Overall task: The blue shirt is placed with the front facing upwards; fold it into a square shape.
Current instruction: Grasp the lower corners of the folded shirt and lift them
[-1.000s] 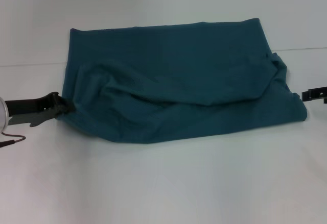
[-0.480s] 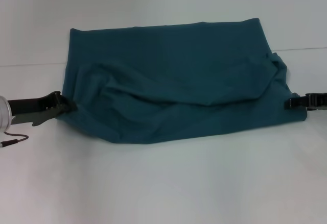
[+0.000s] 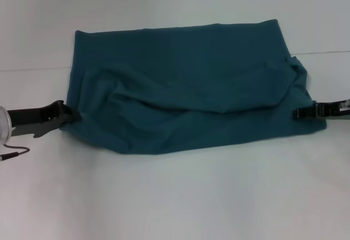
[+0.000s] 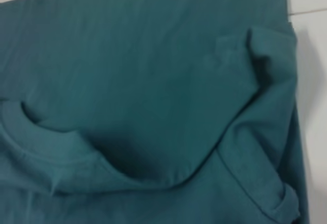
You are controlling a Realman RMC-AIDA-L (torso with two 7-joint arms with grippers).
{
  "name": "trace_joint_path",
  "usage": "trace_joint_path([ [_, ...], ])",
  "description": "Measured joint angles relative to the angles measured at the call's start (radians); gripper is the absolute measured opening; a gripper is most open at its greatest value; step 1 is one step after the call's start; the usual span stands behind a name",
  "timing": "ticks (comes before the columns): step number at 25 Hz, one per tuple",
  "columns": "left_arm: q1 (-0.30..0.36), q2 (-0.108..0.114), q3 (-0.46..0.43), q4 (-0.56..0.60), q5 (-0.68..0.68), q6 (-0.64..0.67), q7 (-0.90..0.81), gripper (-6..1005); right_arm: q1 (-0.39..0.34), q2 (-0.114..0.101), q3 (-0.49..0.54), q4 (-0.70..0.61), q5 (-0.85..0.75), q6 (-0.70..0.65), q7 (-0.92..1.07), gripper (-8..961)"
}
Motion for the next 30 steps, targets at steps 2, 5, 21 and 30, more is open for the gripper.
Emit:
trace_joint_path([
  [2,-0.001,-0.002,0.000,0.000,0.000,0.000,0.000,71,0.001,0.001,-0.004,0.002,0.000,0.002,0.003,806],
  [5,-0.004,-0.003,0.000,0.000,0.000,0.001,0.000,74,0.000,0.001,-0.004,-0.004,0.002,-0.002,0.008,707],
  [21,-0.006,-0.003,0.002,0.000,0.007,0.011,0.000,88,-0.009,-0.012,-0.003,-0.014,-0.001,-0.021,0.017,14],
  [30,0.007,0.028,0.054,0.060,0.112,0.170,-0.009,96,-0.042,-0.041,-0.003,-0.138,-0.012,-0.258,0.055,15],
])
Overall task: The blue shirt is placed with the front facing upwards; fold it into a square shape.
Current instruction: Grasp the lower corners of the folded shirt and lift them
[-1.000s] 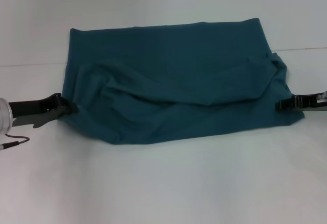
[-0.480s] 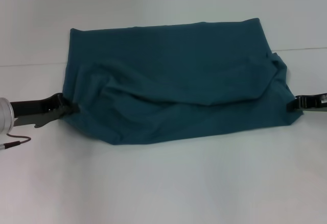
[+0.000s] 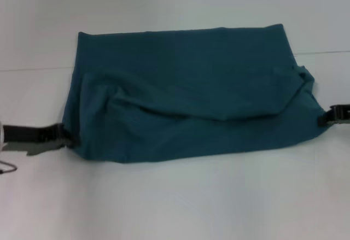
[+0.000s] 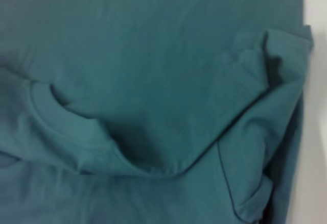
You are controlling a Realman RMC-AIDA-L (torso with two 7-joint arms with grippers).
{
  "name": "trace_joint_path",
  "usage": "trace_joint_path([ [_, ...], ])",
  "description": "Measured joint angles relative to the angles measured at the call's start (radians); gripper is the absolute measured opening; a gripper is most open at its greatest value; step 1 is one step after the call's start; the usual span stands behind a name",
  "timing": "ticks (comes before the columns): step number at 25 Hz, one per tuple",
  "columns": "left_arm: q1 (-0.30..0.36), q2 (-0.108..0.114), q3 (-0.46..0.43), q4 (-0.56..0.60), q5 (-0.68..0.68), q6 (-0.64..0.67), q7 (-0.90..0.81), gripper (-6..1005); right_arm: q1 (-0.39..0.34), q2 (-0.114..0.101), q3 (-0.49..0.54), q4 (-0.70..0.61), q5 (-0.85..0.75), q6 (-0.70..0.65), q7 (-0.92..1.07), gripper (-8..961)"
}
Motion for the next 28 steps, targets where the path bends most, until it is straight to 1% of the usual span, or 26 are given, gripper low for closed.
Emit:
trace_joint_path([
  [4,0.009,0.000,0.003,0.057,0.048,0.102,-0.001,100,-0.026,0.001,0.002,-0.103,-0.009,-0.160,0.019,15],
  [8,0.038,-0.003,0.006,0.131,0.055,0.225,-0.001,103,-0.042,0.001,-0.001,-0.158,-0.019,-0.281,0.023,14],
  [12,0.083,-0.008,0.006,0.205,0.058,0.335,-0.001,107,-0.046,0.003,-0.002,-0.188,-0.064,-0.359,0.016,14],
  [14,0.103,-0.010,0.001,0.230,0.055,0.346,0.002,108,-0.047,0.004,0.002,-0.190,-0.084,-0.355,0.014,14],
  [17,0.116,-0.018,-0.018,0.243,0.038,0.331,0.025,111,-0.047,0.005,0.005,-0.185,-0.094,-0.319,0.014,14],
  [18,0.117,-0.023,-0.037,0.239,0.012,0.316,0.055,112,-0.046,0.007,0.004,-0.183,-0.094,-0.309,0.014,14],
  [19,0.117,-0.023,-0.037,0.239,0.012,0.316,0.055,113,-0.045,0.008,0.003,-0.183,-0.094,-0.304,0.013,14],
  [22,0.119,-0.028,-0.070,0.223,-0.059,0.279,0.123,115,-0.039,0.010,0.001,-0.182,-0.093,-0.300,0.013,15],
  [24,0.124,-0.038,-0.085,0.214,-0.087,0.221,0.160,117,-0.037,0.011,0.003,-0.182,-0.091,-0.300,0.013,15],
  [26,0.127,-0.046,-0.081,0.202,-0.086,0.159,0.167,119,-0.037,0.011,0.006,-0.183,-0.090,-0.301,0.013,15],
  [28,0.123,-0.044,-0.076,0.163,-0.077,0.113,0.158,170,-0.037,0.011,0.007,-0.184,-0.089,-0.303,0.015,15],
])
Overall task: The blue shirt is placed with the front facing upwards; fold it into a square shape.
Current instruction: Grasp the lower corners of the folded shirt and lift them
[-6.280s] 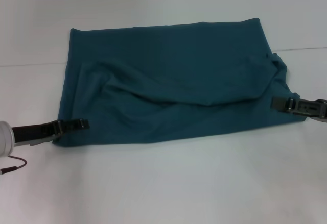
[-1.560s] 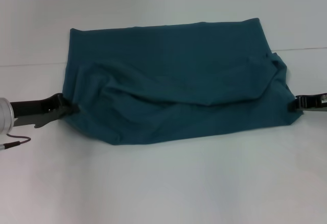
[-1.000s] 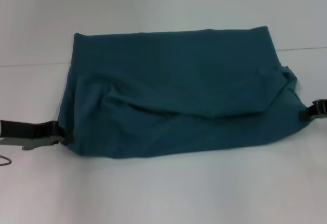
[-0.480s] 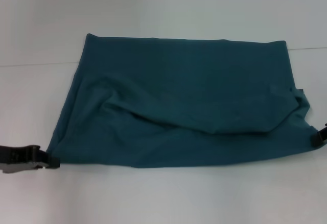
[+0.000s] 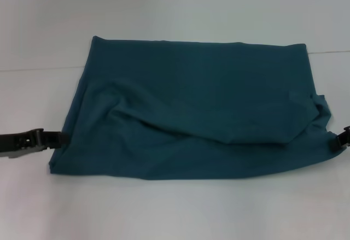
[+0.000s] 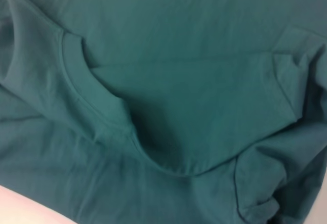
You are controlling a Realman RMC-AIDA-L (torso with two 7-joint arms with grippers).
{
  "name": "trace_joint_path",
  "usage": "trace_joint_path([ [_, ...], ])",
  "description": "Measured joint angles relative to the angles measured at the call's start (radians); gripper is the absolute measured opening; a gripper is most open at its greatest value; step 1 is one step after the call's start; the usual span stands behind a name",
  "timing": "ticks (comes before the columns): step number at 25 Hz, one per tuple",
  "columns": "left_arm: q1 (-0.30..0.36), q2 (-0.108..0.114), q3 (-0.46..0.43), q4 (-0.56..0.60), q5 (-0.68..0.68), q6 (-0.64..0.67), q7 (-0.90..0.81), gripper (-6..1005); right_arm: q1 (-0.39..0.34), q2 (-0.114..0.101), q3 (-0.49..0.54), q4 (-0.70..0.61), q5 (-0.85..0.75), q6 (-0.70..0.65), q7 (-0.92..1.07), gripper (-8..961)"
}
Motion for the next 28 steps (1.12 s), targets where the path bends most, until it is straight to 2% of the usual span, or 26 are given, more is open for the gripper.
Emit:
trace_joint_path([
  [3,-0.007,0.015,-0.009,-0.063,-0.002,-0.038,-0.030,247,0.001,0.000,0.000,-0.002,0.004,-0.003,0.002,15],
  [7,-0.002,0.020,-0.017,-0.074,0.012,-0.069,-0.119,349,0.005,0.000,0.000,-0.006,0.006,-0.005,0.005,15],
  [13,0.006,0.024,-0.025,-0.106,0.020,-0.092,-0.243,604,0.004,0.000,0.002,-0.007,0.006,-0.006,0.005,15],
  [17,0.012,0.031,-0.064,-0.122,0.022,-0.069,-0.289,786,0.003,-0.001,0.004,-0.007,0.006,-0.006,0.006,15],
  [23,0.021,0.054,-0.145,-0.179,0.030,-0.023,-0.304,934,0.000,-0.003,0.005,-0.008,0.007,-0.005,0.006,15],
  [28,0.017,0.055,-0.151,-0.219,0.047,-0.018,-0.306,932,0.000,-0.004,0.007,-0.008,0.006,-0.005,0.003,15],
])
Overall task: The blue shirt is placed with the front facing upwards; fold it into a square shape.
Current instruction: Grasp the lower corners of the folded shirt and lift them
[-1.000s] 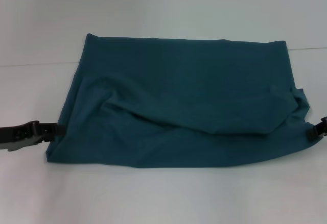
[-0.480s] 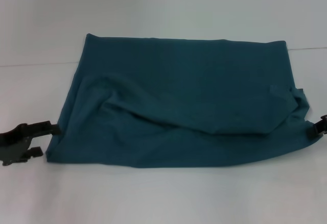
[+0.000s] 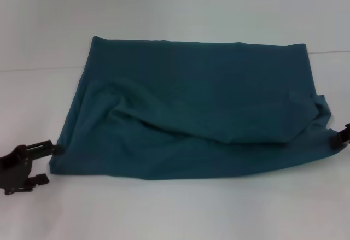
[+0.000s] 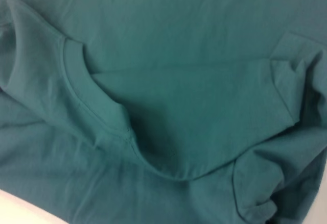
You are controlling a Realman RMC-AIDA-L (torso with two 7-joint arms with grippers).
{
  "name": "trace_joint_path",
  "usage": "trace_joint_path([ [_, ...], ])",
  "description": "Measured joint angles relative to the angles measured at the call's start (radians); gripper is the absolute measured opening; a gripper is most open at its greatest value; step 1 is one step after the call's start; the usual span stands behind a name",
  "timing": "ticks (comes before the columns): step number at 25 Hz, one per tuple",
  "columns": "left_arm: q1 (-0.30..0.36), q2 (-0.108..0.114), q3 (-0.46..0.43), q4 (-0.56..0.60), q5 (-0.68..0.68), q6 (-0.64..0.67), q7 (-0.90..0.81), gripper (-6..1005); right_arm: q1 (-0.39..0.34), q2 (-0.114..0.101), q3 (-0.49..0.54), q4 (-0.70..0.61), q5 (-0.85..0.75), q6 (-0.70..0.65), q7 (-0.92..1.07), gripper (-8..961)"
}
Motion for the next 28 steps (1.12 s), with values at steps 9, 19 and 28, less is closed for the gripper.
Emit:
trace_joint_path([
  [9,-0.009,0.001,0.008,-0.026,0.007,-0.044,-0.020,928,0.003,0.000,0.002,0.000,0.001,0.000,-0.002,15],
  [19,-0.012,0.001,-0.001,-0.053,0.002,-0.088,-0.062,923,0.005,-0.001,0.001,0.000,0.004,-0.001,0.002,14],
  [28,-0.014,0.001,-0.007,-0.058,0.003,-0.094,-0.098,919,0.005,-0.003,0.001,-0.001,0.024,-0.008,0.003,14],
])
